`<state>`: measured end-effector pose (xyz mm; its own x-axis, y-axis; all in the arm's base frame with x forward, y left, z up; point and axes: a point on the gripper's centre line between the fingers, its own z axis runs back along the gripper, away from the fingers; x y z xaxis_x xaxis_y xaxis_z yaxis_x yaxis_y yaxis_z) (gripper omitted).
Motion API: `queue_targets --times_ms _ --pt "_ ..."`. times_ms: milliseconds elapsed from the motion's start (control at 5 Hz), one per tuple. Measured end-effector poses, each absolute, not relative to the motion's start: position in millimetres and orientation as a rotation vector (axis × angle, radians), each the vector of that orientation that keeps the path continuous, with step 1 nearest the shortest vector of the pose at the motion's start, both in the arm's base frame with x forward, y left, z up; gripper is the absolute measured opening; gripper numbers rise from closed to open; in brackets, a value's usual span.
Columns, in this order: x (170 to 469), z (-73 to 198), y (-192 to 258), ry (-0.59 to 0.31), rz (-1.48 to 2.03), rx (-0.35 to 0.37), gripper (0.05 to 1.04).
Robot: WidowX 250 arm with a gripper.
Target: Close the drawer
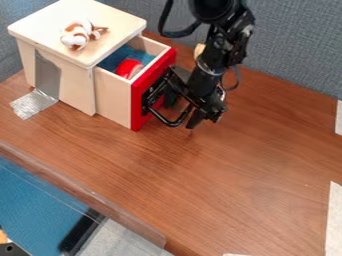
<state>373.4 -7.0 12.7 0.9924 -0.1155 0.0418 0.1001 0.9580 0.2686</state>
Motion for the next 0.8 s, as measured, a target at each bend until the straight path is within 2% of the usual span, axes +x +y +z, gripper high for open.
queue_targets --times_ms 200,400,800 --pt "369.0 9.3 12.7 -0.053 -0.082 0.314 0.38" --pt "367.2 14.9 32.9 -0.059 -0.04 0.347 0.183" --pt "365.8 20.5 79.1 -0.054 0.046 0.378 0.137"
